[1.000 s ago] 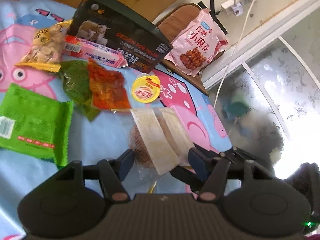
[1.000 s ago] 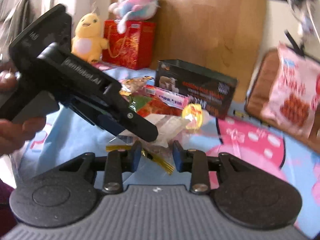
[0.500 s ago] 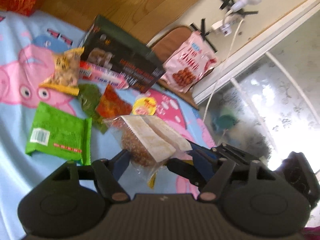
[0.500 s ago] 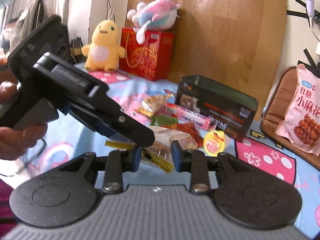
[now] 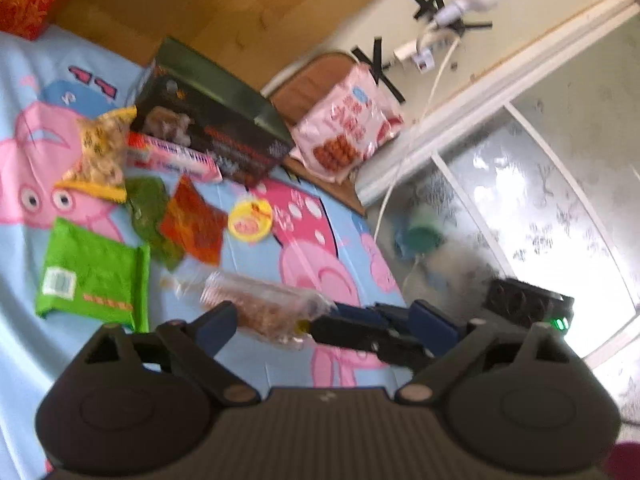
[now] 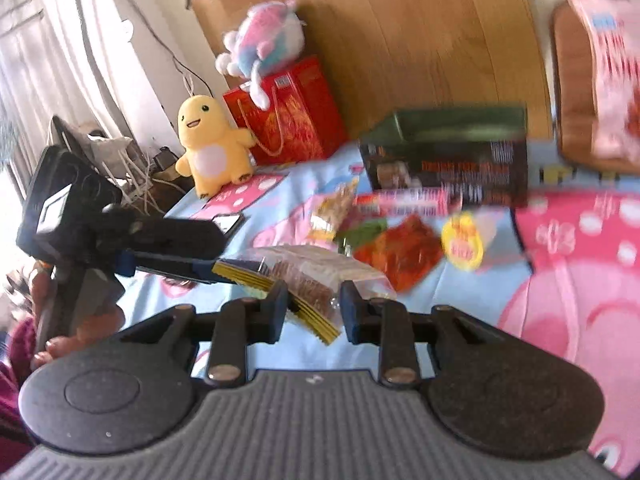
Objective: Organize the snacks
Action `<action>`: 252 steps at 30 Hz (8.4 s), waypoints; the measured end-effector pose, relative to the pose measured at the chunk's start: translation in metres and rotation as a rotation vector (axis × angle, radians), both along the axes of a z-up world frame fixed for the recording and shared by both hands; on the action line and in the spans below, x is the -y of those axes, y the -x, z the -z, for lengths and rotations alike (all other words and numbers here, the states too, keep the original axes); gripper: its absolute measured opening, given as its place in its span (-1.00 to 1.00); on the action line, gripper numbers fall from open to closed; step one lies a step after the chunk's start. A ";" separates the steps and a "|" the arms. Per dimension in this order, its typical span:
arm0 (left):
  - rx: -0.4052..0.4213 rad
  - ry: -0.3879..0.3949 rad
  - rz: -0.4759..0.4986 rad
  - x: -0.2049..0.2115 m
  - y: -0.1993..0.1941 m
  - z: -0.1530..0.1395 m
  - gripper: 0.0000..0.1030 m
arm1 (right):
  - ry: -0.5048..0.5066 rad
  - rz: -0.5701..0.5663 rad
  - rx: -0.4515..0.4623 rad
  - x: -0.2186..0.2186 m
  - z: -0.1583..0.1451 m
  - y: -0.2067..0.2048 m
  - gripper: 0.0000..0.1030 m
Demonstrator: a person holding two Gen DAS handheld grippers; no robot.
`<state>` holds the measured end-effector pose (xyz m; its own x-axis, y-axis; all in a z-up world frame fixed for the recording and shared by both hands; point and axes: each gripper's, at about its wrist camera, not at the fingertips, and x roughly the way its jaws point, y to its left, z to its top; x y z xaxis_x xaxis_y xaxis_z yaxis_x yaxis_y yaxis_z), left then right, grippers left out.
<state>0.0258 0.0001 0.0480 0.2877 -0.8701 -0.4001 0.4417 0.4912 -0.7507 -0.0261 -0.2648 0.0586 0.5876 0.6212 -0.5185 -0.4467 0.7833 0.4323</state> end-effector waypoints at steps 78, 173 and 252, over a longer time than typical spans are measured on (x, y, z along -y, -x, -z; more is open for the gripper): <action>0.398 -0.497 -0.434 0.048 -0.086 -0.019 0.79 | 0.130 0.362 0.344 0.031 0.036 -0.069 0.19; 0.248 -0.751 -0.643 -0.025 -0.039 0.053 0.99 | 0.153 0.269 0.158 -0.035 0.051 -0.066 -0.09; 0.393 -0.429 -0.451 0.001 -0.011 0.014 0.93 | 0.442 0.274 0.151 0.045 0.062 0.006 -0.22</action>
<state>0.0367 -0.0006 0.0337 0.7727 -0.4232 -0.4730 0.3240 0.9038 -0.2795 -0.0326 -0.3099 -0.0034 0.7854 0.1767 -0.5932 -0.2321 0.9725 -0.0177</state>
